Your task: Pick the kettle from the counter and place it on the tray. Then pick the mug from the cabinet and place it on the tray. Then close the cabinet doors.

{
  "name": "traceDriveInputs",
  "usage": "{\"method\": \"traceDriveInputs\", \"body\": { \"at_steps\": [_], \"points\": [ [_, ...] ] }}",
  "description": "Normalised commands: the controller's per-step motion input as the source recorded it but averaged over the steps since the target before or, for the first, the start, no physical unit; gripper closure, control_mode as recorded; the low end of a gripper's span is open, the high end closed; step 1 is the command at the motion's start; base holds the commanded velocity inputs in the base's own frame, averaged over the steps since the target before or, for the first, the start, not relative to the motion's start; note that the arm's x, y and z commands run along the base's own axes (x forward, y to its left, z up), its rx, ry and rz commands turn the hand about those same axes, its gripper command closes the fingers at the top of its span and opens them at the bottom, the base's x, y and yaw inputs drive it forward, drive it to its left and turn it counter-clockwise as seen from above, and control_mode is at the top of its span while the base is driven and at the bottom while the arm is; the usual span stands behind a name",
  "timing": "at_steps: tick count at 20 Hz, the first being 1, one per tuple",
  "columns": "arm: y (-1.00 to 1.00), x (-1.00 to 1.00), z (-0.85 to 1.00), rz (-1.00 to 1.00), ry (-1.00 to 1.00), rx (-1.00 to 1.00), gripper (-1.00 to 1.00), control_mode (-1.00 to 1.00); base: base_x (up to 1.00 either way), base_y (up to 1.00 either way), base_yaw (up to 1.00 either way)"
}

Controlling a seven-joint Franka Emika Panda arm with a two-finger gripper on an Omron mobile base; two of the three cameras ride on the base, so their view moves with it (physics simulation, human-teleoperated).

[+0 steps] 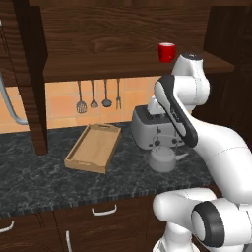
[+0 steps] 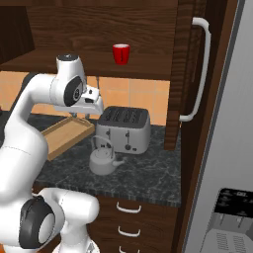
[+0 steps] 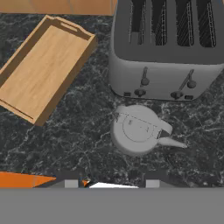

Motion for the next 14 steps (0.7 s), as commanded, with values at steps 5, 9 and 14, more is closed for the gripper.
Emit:
{"method": "traceDriveInputs", "body": {
  "at_steps": [5,9,14],
  "points": [
    [-0.09,-0.19,0.06,0.00,-0.17,0.00,-1.00,-1.00,0.00,0.00,0.00],
    [-0.47,-0.39,0.51,0.04,-0.49,0.05,-1.00,-1.00,0.00,0.00,0.00],
    [-0.27,-0.16,0.87,0.14,-0.43,0.05,-1.00,-1.00,0.00,0.00,0.00]
  ]
}}
